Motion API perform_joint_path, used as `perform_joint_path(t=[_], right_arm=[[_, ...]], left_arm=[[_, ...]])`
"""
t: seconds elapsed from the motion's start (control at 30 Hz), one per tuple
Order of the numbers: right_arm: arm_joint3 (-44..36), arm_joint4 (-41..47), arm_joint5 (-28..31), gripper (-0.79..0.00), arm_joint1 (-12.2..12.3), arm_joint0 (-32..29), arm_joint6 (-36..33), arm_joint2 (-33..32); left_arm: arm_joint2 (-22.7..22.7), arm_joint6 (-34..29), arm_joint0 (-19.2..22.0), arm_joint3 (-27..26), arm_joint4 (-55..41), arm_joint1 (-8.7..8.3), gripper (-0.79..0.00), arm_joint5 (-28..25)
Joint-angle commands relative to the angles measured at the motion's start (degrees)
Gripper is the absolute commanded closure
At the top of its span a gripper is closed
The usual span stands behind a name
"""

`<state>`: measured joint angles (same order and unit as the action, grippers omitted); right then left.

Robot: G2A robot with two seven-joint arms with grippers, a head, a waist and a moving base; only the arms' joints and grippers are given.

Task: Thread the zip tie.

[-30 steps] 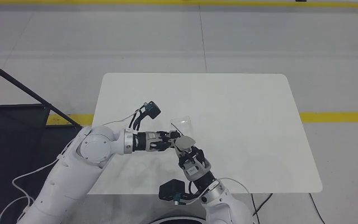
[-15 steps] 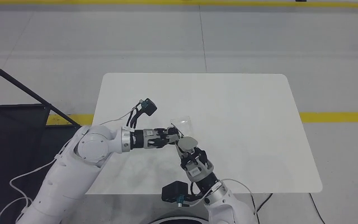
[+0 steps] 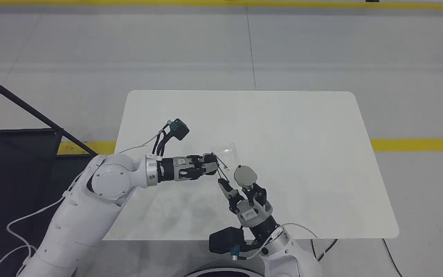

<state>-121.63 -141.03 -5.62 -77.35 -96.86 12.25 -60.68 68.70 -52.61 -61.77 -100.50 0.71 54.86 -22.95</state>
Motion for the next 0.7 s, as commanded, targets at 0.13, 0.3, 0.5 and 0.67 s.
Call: perform_joint_path(t=[0.13, 0.3, 0.5, 0.67], right_arm=[[-1.1, 4.5, 0.9, -0.431, 1.2, -3.5, 8.6, -4.8], [-1.4, 6.7, 4.4, -0.413, 2.1, -5.1, 13.6, -8.2], [-1.7, 2.8, 7.0, -0.391, 2.5, -5.1, 10.0, -8.2], [-1.4, -2.0, 9.9, -0.376, 2.3, -2.2, 3.7, -4.3]], left_arm=[[0.5, -0.7, 0.3, 0.3, -0.6, -0.10, 0.000, 0.0], [0.7, -3.1, 1.1, 1.1, -2.8, -0.20, 0.000, -0.8], [0.4, -6.2, 2.5, 2.2, -4.8, -0.27, 0.000, -1.1], [0.1, -7.2, 2.9, 2.1, -5.1, -0.31, 0.000, -0.9]])
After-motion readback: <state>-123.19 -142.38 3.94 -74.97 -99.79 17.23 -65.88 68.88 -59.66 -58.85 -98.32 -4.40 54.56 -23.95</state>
